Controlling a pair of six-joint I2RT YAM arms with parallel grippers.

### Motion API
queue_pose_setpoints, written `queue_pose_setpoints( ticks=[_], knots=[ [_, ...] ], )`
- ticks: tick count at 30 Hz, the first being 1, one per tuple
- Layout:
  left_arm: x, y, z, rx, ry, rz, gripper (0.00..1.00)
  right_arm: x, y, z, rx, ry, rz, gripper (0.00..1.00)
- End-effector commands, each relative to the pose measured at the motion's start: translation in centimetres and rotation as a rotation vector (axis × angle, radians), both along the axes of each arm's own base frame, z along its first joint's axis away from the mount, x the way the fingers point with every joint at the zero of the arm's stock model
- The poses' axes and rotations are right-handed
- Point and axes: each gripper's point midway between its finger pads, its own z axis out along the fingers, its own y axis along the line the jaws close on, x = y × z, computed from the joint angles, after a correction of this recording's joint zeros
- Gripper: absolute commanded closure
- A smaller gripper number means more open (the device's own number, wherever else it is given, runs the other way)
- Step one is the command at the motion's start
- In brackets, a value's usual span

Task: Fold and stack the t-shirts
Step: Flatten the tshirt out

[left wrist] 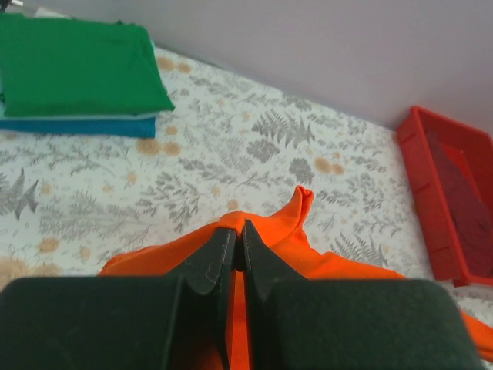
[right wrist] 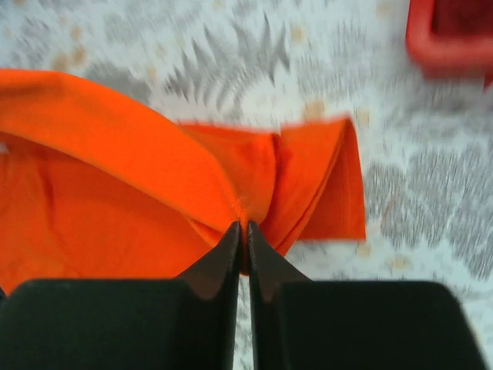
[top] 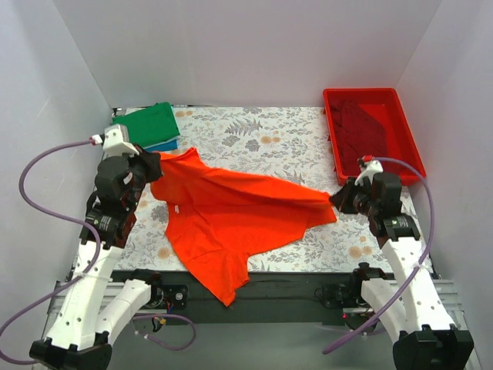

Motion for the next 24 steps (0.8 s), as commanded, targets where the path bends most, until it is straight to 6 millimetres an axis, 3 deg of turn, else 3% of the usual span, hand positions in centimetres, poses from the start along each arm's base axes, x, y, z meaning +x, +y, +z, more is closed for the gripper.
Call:
queue_pose_setpoints(
  ticks=[1, 2, 3, 6, 8, 12, 17, 24],
  knots=[
    [-2.2, 1.2, -4.9, 0.055, 0.116, 0.026, 1.0, -5.5, 0.1, -6.0, 0.039, 0.256, -0.02, 0.85],
    [-2.5, 1.4, -5.4, 0.062, 0.123, 0.028, 1.0, -6.3, 0.2, -6.0, 0.049, 0.252, -0.018, 0.76],
    [-3.0, 1.6, -5.5, 0.067, 0.116, 0.033, 1.0, -7.0, 0.2, -6.7, 0.052, 0.275, -0.018, 0.58],
    [-3.5, 1.8, -6.7, 0.085, 0.126, 0.03, 1.0, -6.7, -0.3, -6.1, 0.038, 0.238, -0.043, 0.38],
    [-3.4, 1.8, -7.5, 0.095, 0.142, 0.028, 1.0, -6.0, -0.4, -6.6, 0.028, 0.25, -0.044, 0.37],
    [-3.1, 1.5, -8.6, 0.097, 0.163, 0.015, 1.0, -4.6, 0.3, -7.5, 0.04, 0.285, -0.014, 0.47],
    [-3.1, 1.5, -9.6, 0.089, 0.157, 0.017, 1.0, -4.3, 2.2, -9.5, 0.114, 0.325, 0.075, 0.52],
    [-3.5, 1.7, -12.0, 0.098, 0.182, 0.022, 1.0, -2.0, 4.2, -9.5, 0.078, 0.269, 0.15, 0.52]
  ],
)
